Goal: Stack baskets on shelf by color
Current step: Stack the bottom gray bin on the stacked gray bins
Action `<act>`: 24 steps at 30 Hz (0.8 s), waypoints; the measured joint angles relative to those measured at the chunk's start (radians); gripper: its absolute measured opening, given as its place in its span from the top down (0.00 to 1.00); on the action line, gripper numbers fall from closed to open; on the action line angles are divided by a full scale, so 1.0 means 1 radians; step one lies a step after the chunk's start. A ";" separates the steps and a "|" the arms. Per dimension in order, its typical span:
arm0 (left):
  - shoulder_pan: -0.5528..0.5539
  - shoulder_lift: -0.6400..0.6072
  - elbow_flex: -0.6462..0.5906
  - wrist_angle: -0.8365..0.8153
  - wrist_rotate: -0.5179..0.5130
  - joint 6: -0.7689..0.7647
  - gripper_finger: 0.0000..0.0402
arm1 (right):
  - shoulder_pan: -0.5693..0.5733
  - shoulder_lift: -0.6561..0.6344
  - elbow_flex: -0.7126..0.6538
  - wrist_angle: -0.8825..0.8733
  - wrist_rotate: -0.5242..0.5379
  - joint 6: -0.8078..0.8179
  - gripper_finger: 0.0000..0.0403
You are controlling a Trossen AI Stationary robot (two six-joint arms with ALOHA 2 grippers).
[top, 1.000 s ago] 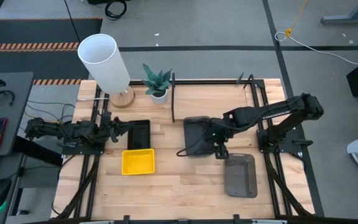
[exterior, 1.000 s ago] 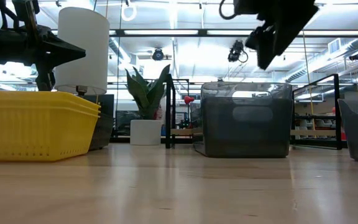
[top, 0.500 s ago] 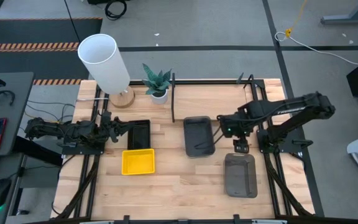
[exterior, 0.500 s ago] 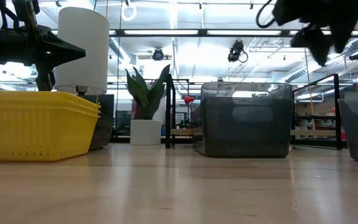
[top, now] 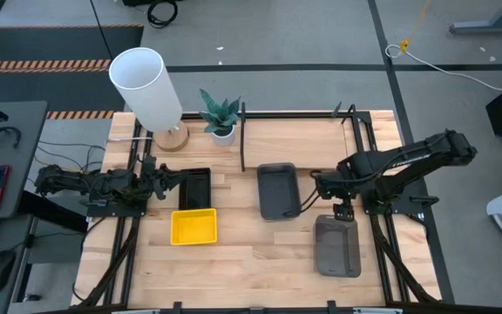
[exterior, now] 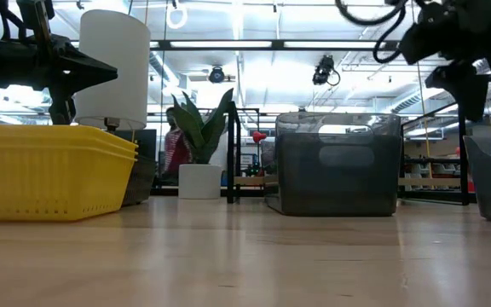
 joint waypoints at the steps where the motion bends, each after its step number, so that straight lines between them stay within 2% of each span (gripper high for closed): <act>1: 0.000 0.000 0.000 0.000 0.000 0.000 0.90 | 0.007 0.000 0.004 -0.001 -0.001 0.001 0.24; 8: 0.000 0.000 0.000 0.000 0.000 0.000 0.92 | 0.020 -0.001 0.037 -0.004 -0.002 -0.018 0.25; 16: 0.000 0.000 0.000 0.000 0.000 0.001 0.90 | 0.066 -0.012 -0.101 0.121 -0.013 -0.001 0.26; 24: 0.000 0.000 0.000 0.000 0.000 0.000 0.92 | 0.077 -0.009 -0.112 0.087 -0.092 -0.098 0.28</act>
